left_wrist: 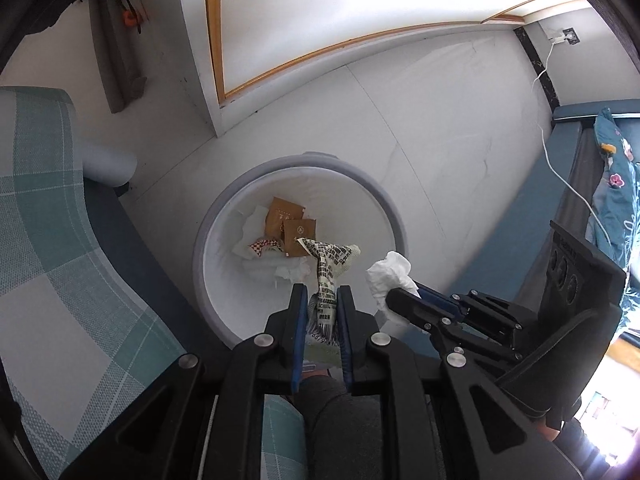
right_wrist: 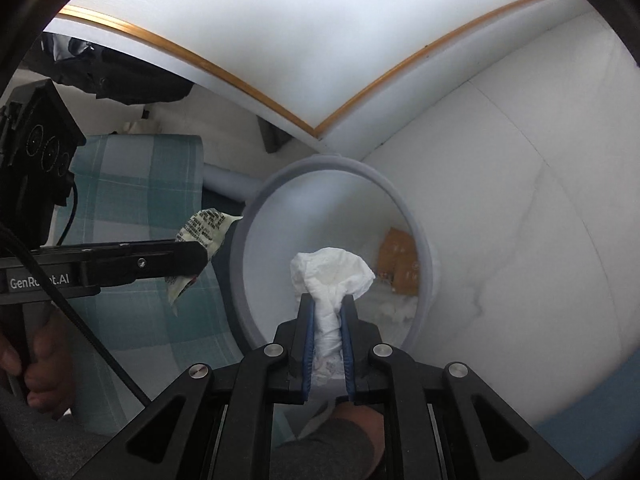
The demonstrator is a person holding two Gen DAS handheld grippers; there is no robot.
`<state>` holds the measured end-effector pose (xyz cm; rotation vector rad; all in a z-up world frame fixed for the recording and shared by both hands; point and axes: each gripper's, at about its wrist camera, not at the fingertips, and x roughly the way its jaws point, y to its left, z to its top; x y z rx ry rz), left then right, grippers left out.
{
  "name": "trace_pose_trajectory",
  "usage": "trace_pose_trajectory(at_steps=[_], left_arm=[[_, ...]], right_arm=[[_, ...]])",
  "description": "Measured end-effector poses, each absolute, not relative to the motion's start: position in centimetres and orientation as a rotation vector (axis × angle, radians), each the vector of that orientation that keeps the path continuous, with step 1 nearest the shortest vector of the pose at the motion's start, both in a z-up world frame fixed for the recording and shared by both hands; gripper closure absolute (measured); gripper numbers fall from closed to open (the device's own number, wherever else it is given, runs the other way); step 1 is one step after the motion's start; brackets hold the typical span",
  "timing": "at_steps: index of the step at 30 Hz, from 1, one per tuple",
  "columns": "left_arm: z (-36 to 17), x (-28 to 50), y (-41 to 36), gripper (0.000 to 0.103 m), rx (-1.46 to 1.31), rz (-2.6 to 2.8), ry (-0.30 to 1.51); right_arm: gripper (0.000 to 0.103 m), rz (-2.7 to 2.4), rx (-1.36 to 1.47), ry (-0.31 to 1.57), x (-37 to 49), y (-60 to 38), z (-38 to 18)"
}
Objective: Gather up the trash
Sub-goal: 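Open both grippers to drop the wrapper and tissue into the bin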
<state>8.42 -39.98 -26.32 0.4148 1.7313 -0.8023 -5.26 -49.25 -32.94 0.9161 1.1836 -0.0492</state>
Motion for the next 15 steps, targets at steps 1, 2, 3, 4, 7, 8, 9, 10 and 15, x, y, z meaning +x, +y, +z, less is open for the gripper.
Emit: trace_pose_trajectory(at_steps=[1,2,3,4,7,8,9,10,15], left_arm=[[-26.5,8.4,-40.0,0.091,0.421,-0.795,1.741],[-26.7,8.4,-40.0,0.091,0.426,-0.784,1.752],[-26.8,8.4,-40.0,0.09,0.428,-0.777,1.761],[-27.0,8.3,-40.0,0.088,0.428,-0.775,1.766],[-27.1,8.3,-40.0,0.068,0.43,-0.775,1.766],[-26.8,8.2,-40.0,0.058,0.436,-0.771,1.753],[-26.6,8.3,-40.1,0.055,0.437,-0.773,1.742],[-26.2,8.2,-40.1,0.053,0.436,-0.782,1.723],[-23.5,7.9,-39.8,0.052,0.458,-0.793,1.612]], right_arm=[[0.087,-0.048,0.917,1.189,-5.3,-49.2,-33.0],[0.08,-0.049,0.916,1.198,-5.2,-49.1,-33.2],[0.069,-0.053,0.916,1.206,-4.6,-48.8,-33.1],[0.065,-0.056,0.92,1.207,-4.6,-48.8,-33.2],[0.051,-0.062,0.919,1.206,-4.5,-48.9,-33.3],[0.05,-0.063,0.919,1.204,-4.7,-49.0,-33.2],[0.05,-0.064,0.92,1.204,-5.0,-49.2,-33.2],[0.05,-0.067,0.922,1.208,-5.2,-49.3,-33.1],[0.046,-0.099,0.915,1.197,-6.5,-50.1,-32.0]])
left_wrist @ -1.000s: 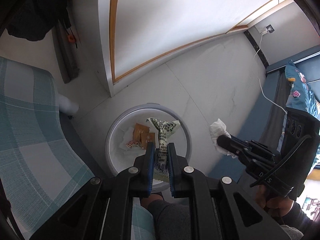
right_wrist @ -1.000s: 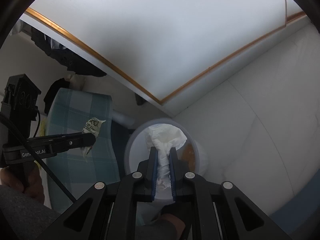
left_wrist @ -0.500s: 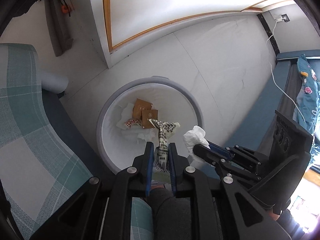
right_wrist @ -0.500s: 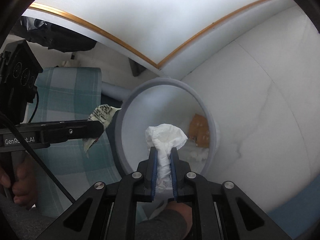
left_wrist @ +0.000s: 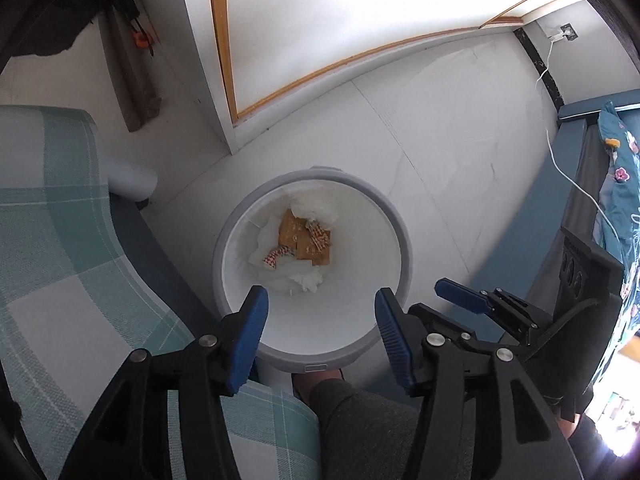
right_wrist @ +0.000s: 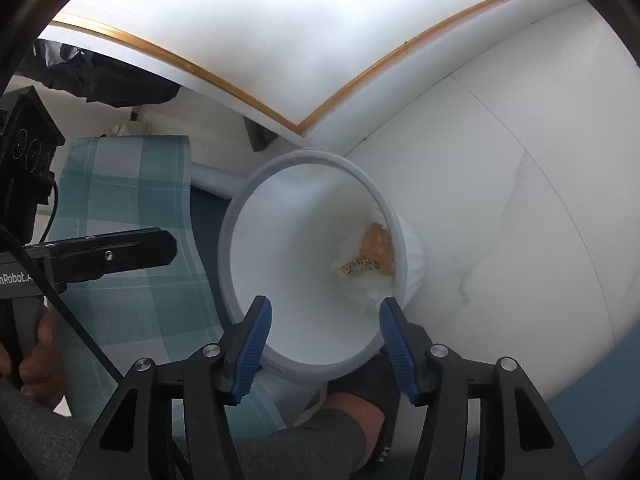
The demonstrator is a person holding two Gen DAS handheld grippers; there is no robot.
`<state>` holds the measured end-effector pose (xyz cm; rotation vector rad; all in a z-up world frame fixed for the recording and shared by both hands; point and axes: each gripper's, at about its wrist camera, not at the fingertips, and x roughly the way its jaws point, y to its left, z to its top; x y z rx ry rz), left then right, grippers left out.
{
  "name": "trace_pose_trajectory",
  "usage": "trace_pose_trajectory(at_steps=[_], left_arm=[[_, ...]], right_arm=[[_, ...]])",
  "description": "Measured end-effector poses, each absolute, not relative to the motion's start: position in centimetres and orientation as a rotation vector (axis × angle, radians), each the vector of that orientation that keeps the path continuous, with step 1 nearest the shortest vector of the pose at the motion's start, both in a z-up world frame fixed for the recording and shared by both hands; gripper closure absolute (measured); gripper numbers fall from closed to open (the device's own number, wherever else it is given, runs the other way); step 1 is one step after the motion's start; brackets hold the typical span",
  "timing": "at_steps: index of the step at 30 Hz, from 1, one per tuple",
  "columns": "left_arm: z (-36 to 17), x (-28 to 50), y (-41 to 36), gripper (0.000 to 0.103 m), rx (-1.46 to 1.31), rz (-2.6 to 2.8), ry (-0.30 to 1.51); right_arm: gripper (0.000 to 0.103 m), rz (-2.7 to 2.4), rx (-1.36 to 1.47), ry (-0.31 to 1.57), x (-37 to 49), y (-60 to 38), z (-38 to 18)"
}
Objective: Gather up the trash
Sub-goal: 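Open both grippers to drop the wrapper and tissue into the bin, then move both tools back from the bin to above the yellow bags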
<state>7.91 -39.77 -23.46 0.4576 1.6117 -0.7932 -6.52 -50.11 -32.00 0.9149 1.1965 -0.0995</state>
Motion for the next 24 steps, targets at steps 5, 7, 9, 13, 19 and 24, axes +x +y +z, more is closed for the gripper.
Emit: trace_pose_trajectory(at_steps=[5,7,9,13,19,24], left_arm=[[-19.4,8.3,-38.1,0.046,0.403,-0.762,1.463],[-17.0,8.8,-36.9,0.04,0.368,-0.729,1.388],[-15.1,9.2,-35.5,0.038,0.334,-0.697,1.316],[-10.7,10.3,-31.7,0.031,0.274,-0.579,1.182],[-5.1,11.5,-24.7,0.026,0.133,-0.473,1.03],[-2.0,12.0,-19.4,0.021,0.073,-0.377,0.919]], right_arm=[[0.043,-0.146,0.867,1.135,-7.6,-51.4,-28.6],[0.043,-0.168,0.834,1.089,-7.8,-52.0,-26.6],[0.041,-0.192,0.802,1.027,-7.9,-52.5,-23.9],[0.037,-0.229,0.732,0.904,-7.6,-53.0,-18.6],[0.03,-0.211,0.613,0.759,-5.8,-51.4,-10.5],[0.028,-0.138,0.511,0.639,-3.9,-47.8,-4.4]])
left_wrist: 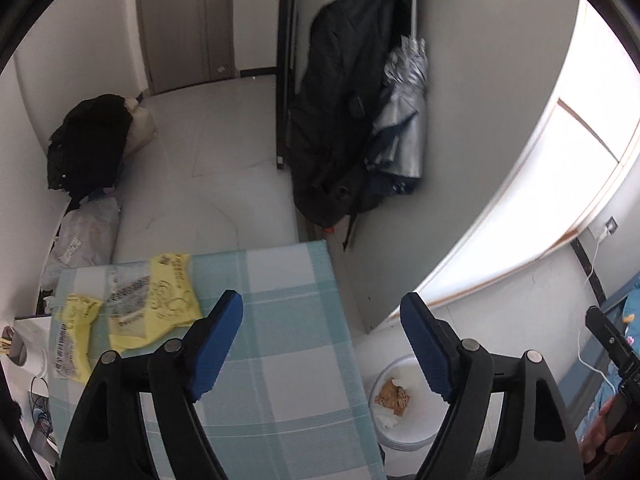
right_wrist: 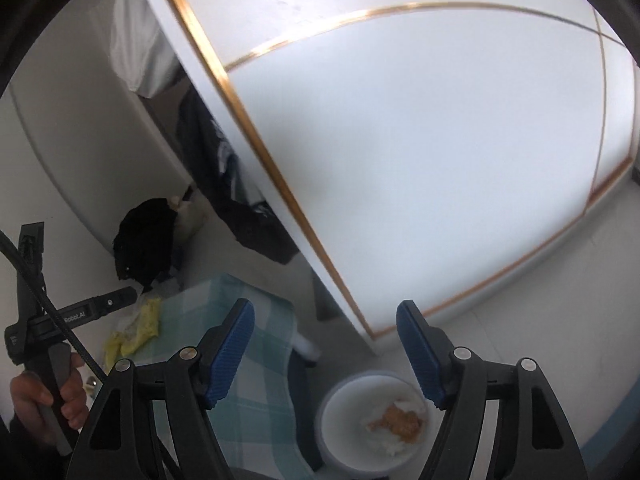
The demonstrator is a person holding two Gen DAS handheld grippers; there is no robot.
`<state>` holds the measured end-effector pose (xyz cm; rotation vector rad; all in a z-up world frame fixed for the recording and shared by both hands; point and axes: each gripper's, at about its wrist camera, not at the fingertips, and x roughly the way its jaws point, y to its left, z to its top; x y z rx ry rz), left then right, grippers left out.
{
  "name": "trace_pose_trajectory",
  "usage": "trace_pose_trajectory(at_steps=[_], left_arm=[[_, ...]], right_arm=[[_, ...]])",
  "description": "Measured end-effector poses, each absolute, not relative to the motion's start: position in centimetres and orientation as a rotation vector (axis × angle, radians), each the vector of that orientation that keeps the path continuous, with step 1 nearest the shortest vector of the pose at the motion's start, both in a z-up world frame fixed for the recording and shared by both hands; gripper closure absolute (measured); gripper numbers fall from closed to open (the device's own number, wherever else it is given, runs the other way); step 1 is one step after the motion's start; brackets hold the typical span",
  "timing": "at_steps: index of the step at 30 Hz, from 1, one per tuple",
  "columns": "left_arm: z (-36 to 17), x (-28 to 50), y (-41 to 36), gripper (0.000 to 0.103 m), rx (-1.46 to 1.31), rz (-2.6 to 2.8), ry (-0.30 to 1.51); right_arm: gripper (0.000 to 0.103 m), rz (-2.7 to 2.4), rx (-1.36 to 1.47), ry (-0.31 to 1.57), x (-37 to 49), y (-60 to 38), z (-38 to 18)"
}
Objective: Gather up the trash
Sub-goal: 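Move both tools back from the bin to above the yellow bags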
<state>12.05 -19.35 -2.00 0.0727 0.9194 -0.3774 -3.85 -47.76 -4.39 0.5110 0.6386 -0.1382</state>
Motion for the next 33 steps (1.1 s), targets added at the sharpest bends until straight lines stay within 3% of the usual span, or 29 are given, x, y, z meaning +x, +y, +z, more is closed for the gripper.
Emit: trace_pose_trajectory(at_steps=[6,14,20,33], left_arm=[[0.4,13.0,-13.2,0.016,0.013,-0.274,0.825],[-1.0,15.0,-5.0,0.011,-0.066,-0.145,0.779],[-3.4,17.1,1.0,0.011,-0.13,-0.053,0.822],[-6.0,19.1,8.1,0.011,-0.172,0.051,0.879]], right_arm=[[0.019,-0.016,0.382,0.496,-2.0,-41.0,1.3],[0.012,0.164,0.269,0.483,2.7,-32.2,3.4],[0.009,0.269,0.243,0.612,9.3,-25.9,0.4],[0.012,0.389,0.191,0.944,23.1,-15.8,-12.0]])
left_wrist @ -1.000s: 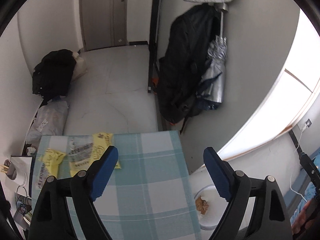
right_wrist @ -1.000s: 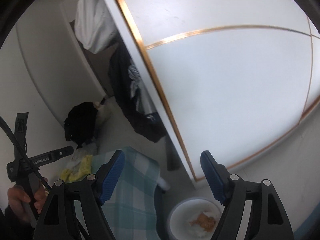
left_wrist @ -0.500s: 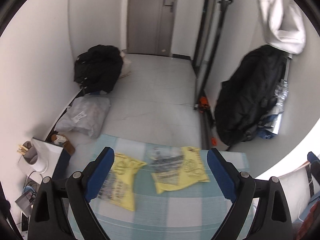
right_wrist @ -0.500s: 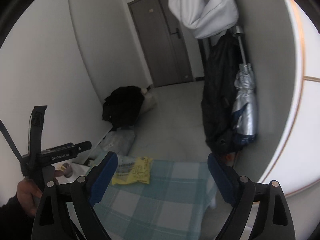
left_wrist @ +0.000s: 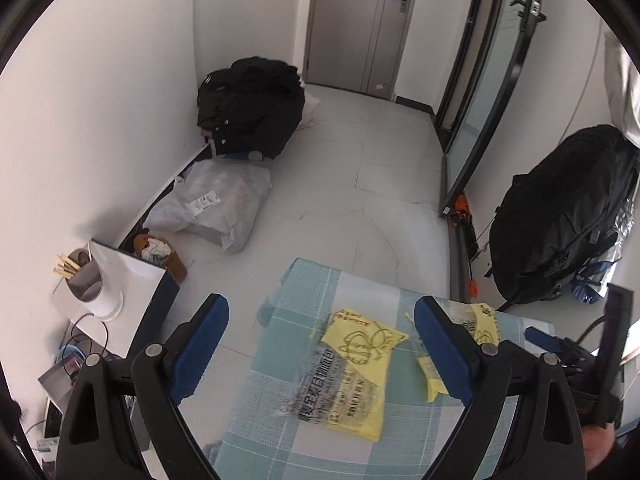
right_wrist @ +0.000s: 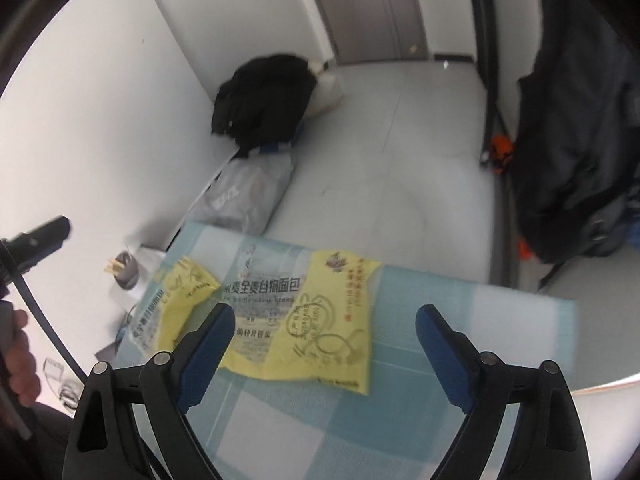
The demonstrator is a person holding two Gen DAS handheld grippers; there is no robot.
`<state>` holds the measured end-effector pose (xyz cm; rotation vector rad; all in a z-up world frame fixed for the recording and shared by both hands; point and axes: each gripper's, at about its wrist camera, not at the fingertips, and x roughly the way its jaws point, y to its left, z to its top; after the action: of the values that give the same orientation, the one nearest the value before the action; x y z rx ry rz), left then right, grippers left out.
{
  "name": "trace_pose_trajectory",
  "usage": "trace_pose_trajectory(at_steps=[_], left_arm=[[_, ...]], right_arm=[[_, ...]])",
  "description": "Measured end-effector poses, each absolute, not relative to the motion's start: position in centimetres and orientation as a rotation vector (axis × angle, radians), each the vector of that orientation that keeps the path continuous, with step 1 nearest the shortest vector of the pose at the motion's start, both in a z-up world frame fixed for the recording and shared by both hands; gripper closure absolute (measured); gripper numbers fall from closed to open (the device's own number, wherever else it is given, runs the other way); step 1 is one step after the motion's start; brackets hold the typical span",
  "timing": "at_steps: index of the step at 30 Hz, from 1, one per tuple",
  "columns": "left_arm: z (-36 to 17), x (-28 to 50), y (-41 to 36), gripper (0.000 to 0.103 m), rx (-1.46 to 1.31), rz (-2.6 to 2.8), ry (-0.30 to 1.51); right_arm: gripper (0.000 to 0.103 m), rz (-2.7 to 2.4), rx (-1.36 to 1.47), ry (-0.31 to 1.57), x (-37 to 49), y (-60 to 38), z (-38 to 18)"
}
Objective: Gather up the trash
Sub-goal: 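Move both tools back from the bin to above the yellow bags, then grasp one yellow bag with the right gripper while the left gripper grasps the other yellow bag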
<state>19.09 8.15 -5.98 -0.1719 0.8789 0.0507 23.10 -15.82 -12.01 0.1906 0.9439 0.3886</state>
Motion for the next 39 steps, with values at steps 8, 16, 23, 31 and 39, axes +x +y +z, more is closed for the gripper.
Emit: trace_pose_trajectory(at_steps=[8,16,23,31,39], left_arm=[[-7.2,19.5,9.8,0.011,-0.193,0.079,0.943],[-8.4,20.1,10.0,0.011,-0.186,0.084,0.993],[-10.9,20.9,9.3,0.011,-0.173,0.028,1.089],[-13.5,21.3,7.4,0.011,-0.158,-0.045,1.178],[-15.2,21.8,5.1,0.011,-0.099,-0.086,1.252]], right_arm=[[0.037,0.387,0.047,0.986,23.1,-13.1,-14.3],[0.08,0.395,-0.073,0.97,22.3,-12.0,-14.6],[0.099,0.434,0.002,0.96,22.3,-13.3,-13.2],[0.1,0.44,0.099,0.916,22.1,-15.6,-11.0],[0.1,0.424,0.141,0.886,21.7,-17.5,-9.8]])
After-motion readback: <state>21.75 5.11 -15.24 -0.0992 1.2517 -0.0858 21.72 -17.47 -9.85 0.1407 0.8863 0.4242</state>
